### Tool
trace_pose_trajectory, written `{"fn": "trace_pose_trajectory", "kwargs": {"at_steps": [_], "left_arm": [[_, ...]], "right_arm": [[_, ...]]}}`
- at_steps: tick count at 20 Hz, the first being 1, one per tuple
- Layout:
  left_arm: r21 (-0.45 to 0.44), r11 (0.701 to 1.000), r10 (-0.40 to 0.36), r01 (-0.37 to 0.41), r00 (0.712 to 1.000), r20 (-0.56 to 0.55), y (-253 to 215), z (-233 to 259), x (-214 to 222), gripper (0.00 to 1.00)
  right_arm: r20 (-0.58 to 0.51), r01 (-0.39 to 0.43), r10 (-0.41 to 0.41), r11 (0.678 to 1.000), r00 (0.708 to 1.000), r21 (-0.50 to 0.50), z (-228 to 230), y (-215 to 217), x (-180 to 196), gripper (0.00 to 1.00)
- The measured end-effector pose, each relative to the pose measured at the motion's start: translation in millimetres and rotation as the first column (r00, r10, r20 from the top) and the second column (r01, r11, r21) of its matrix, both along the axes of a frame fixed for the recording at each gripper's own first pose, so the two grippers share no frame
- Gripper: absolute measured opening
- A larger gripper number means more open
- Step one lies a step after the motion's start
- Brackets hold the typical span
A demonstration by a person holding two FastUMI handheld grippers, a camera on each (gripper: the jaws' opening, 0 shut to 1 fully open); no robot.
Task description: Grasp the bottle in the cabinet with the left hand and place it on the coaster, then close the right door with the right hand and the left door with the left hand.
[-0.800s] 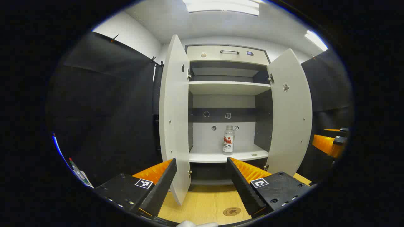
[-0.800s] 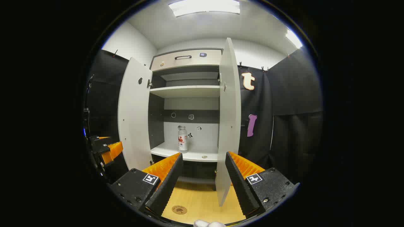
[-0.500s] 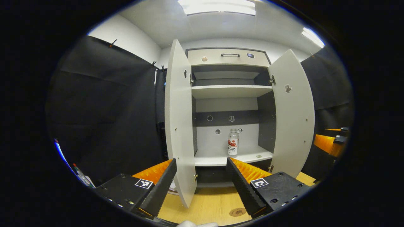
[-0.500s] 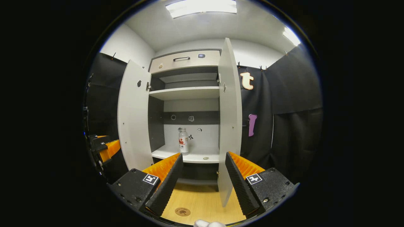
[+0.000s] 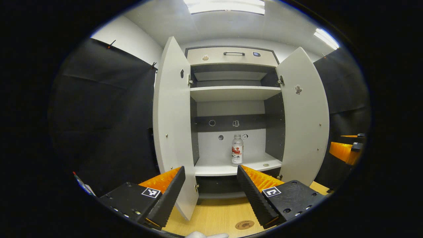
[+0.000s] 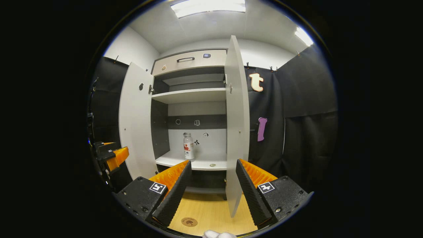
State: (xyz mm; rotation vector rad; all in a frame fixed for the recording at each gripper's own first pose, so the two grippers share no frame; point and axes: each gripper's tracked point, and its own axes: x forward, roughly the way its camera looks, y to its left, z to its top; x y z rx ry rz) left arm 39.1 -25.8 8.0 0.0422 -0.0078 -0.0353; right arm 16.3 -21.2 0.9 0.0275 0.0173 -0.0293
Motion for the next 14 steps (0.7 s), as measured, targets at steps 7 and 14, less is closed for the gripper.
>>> {"fn": "trace_pose_trajectory", "kwargs": {"at_steps": [7,14], "left_arm": [[-0.057,0.994,-0.091,0.094,0.994,0.067,-58.2,24.7,76.7,0.96],[-0.028,0.992,-0.121,0.125,0.985,0.123,-104.1,46.2,195.1,0.96]], "right_arm": [[-0.037,0.012,-0.012,1.0,0.999,0.0,7.5,-19.9,-0.4,0.83],[-0.027,0.049,-0.05,0.998,0.998,-0.049,25.5,-47.7,-4.6,0.83]]}}
